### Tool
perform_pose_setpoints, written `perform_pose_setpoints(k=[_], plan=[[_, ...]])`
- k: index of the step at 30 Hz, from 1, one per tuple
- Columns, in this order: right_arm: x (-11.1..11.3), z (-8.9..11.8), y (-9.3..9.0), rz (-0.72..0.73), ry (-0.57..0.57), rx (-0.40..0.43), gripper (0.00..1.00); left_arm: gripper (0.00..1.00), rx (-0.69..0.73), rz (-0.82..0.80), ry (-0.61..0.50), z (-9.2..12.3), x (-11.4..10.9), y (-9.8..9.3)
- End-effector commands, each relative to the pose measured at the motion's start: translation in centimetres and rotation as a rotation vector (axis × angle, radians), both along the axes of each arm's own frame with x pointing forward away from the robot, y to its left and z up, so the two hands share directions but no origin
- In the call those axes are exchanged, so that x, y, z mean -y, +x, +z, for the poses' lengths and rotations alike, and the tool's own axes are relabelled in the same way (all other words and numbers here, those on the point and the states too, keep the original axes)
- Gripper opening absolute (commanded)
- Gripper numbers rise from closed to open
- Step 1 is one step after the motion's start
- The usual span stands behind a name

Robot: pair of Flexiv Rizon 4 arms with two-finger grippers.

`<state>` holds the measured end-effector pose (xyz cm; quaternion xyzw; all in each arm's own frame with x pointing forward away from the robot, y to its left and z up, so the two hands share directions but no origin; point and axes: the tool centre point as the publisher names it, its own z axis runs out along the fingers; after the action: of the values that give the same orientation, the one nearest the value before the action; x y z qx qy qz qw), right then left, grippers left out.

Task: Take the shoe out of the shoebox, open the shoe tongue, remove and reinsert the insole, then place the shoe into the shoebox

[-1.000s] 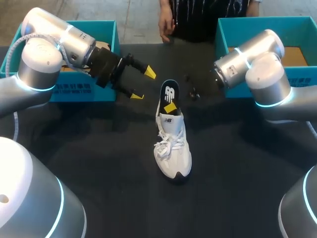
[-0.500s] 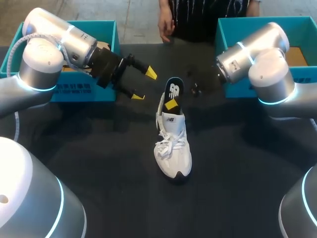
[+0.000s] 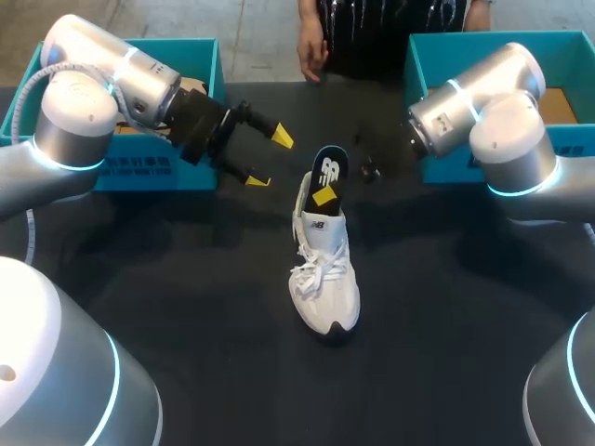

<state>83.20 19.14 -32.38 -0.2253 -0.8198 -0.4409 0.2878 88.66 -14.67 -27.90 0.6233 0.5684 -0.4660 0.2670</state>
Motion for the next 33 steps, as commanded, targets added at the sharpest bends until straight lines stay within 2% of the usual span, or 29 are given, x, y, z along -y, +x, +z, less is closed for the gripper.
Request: perform_pose_setpoints(k=[1, 7, 15, 27, 28, 29, 30, 33], plan=[[-0.6, -0.4, 1.3, 0.047, -0.002, -0.034, 0.00, 1.00, 0.004, 0.003, 0.001, 0.1, -0.1, -0.2], [-0.7, -1.0, 1.5, 0.098, -0.022, -0.099, 0.00, 1.00, 0.007, 0.003, 0.001, 0.2, -0.1, -0.4], [-1.0, -2.0, 0.4, 0.146, -0.065, -0.157, 0.00, 1.00, 0.008, 0.005, 0.001, 0.3, 0.1, -0.5], [-1.2, -1.7, -0.9, 0.155, -0.108, -0.162, 0.00, 1.00, 0.007, 0.004, -0.003, 0.3, 0.6, -0.8], [-1.1, -1.6, -0.9, 0.147, -0.110, -0.154, 0.02, 1.00, 0.006, 0.004, -0.004, 0.3, 0.6, -0.8], [-1.0, -1.5, -0.9, 0.139, -0.109, -0.143, 0.15, 1.00, 0.006, 0.004, -0.004, 0.2, 0.7, -0.8], [-1.0, -1.3, -0.9, 0.134, -0.107, -0.135, 0.23, 1.00, 0.005, 0.004, -0.004, 0.2, 0.7, -0.8], [-0.8, -1.3, -0.7, 0.131, -0.109, -0.129, 0.25, 1.00, 0.002, 0.002, -0.002, 0.1, 0.7, -0.8]])
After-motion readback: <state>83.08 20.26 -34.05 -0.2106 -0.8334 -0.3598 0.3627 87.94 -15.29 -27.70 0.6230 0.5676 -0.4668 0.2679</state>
